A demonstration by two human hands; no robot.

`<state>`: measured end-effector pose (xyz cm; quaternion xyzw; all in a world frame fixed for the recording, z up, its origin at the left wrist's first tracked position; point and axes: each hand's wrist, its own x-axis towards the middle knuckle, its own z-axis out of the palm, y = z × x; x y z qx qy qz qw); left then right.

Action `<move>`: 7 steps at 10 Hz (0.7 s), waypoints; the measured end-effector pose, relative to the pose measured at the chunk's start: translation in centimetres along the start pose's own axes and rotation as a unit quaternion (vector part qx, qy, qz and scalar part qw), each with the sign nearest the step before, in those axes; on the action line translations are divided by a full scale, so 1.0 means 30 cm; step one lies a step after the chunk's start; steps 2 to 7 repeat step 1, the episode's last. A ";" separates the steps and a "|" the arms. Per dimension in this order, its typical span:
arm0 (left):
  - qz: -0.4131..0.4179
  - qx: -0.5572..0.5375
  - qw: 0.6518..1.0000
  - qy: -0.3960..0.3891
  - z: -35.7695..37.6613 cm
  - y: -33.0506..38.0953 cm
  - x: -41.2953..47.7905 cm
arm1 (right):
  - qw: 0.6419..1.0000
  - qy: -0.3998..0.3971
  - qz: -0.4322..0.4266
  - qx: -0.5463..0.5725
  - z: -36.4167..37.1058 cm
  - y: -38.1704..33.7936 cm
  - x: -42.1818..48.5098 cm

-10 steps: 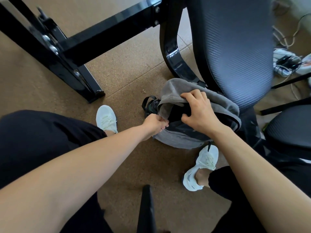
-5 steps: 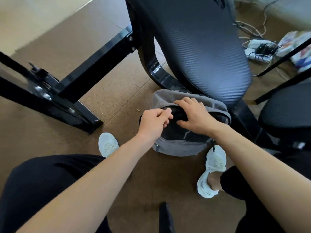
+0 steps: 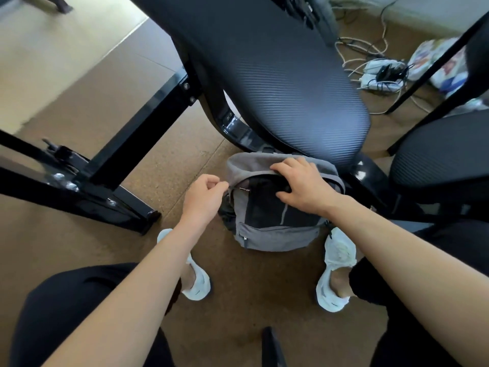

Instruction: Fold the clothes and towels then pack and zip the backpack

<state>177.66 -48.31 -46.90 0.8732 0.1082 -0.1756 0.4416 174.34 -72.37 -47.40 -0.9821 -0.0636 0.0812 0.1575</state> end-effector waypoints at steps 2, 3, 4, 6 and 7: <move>0.011 0.035 0.999 -0.003 -0.037 -0.030 -0.049 | 0.999 0.038 0.022 0.019 -0.031 -0.003 -0.046; 0.011 0.035 0.999 -0.003 -0.037 -0.030 -0.049 | 0.999 0.038 0.022 0.019 -0.031 -0.003 -0.046; 0.011 0.035 0.999 -0.003 -0.037 -0.030 -0.049 | 0.999 0.038 0.022 0.019 -0.031 -0.003 -0.046; 0.011 0.035 0.999 -0.003 -0.037 -0.030 -0.049 | 0.999 0.038 0.022 0.019 -0.031 -0.003 -0.046; 0.011 0.035 0.999 -0.003 -0.037 -0.030 -0.049 | 0.999 0.038 0.022 0.019 -0.031 -0.003 -0.046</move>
